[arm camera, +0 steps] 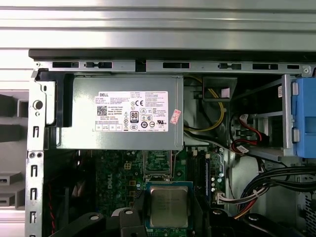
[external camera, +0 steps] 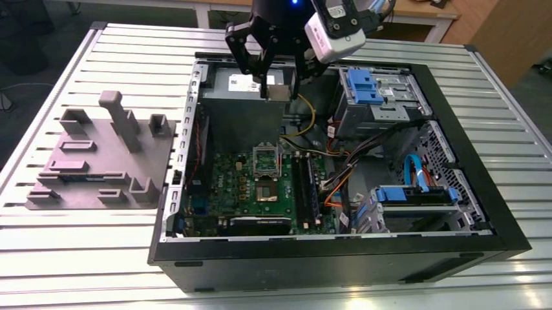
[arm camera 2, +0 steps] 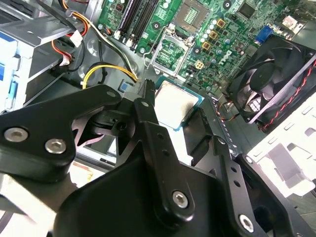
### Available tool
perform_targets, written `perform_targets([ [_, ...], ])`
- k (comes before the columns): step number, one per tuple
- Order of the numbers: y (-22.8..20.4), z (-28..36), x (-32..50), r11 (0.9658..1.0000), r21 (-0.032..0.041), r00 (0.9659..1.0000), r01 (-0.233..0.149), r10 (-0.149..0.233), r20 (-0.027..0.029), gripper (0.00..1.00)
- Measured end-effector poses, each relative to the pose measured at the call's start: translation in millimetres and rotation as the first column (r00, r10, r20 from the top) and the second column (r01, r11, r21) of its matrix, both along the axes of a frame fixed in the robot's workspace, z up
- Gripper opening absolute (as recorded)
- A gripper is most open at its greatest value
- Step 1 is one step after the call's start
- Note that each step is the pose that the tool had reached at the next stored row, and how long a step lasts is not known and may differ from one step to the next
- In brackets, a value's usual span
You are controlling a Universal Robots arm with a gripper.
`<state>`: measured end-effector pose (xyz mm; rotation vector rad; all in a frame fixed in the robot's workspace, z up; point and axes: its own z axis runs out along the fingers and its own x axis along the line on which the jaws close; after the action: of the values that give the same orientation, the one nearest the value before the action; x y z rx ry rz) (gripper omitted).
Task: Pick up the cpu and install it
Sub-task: 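Place the cpu into insertion slot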
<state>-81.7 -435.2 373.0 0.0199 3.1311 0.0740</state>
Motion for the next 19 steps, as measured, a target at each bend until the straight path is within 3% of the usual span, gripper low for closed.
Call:
perform_targets([
  [19, -0.5, -3.8, 0.0, 1.0, 0.0, 1.0, 0.0, 0.0, -0.0001, 0.47],
])
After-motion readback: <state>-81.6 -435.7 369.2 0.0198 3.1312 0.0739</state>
